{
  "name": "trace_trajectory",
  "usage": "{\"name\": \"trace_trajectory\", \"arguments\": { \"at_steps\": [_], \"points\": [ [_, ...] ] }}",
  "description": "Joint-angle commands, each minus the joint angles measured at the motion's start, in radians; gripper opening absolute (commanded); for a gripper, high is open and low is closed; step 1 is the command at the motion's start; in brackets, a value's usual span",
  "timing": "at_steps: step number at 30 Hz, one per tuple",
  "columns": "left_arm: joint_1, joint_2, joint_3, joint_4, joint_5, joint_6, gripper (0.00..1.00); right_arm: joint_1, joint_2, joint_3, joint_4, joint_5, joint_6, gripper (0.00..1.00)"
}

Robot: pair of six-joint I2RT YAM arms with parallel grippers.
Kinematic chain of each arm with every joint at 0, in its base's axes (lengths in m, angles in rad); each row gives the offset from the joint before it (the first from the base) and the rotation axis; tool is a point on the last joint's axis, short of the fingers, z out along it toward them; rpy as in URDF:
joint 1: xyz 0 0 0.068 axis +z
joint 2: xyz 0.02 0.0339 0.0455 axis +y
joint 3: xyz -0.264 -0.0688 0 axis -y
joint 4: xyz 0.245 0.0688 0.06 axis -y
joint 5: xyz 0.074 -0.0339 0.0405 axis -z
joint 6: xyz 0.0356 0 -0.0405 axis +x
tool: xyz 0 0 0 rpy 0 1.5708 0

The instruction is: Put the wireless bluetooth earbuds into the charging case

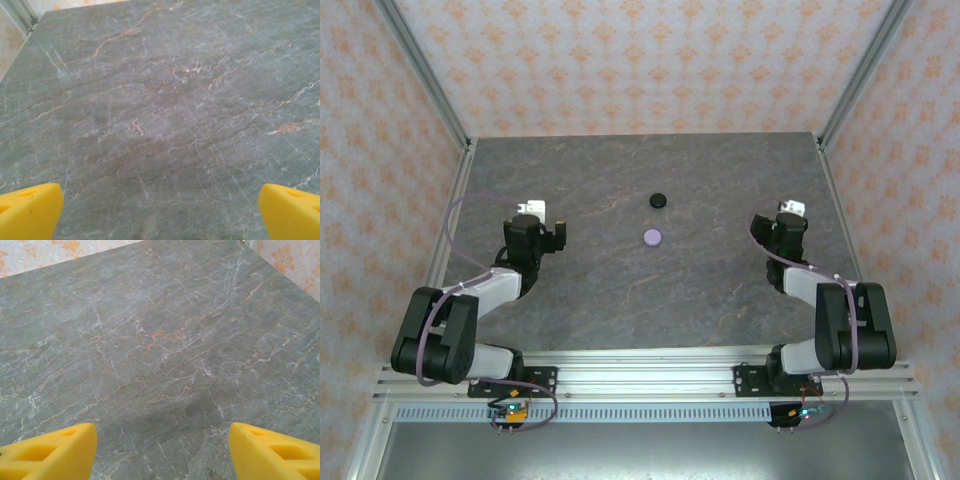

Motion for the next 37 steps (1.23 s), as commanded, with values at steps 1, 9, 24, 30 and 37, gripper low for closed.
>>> {"name": "trace_trajectory", "arguments": {
  "at_steps": [1, 9, 24, 30, 37],
  "points": [
    [0.010, 0.024, -0.029, 0.159, 0.027, 0.039, 1.00, -0.009, 0.048, -0.028, 0.141, -0.029, -0.013, 0.71],
    [0.052, 0.123, -0.118, 0.406, 0.061, 0.006, 1.00, -0.009, 0.094, -0.058, 0.225, -0.055, -0.029, 0.73],
    [0.076, 0.125, -0.055, 0.283, 0.021, -0.040, 1.00, 0.001, 0.101, -0.045, 0.212, -0.038, -0.038, 0.99],
    [0.076, 0.124, -0.054, 0.280, 0.021, -0.040, 1.00, 0.002, 0.101, -0.045, 0.211, -0.038, -0.039, 0.99],
    [0.076, 0.124, -0.054, 0.282, 0.021, -0.041, 1.00, 0.002, 0.097, -0.060, 0.234, -0.037, -0.037, 0.99]
  ]
}}
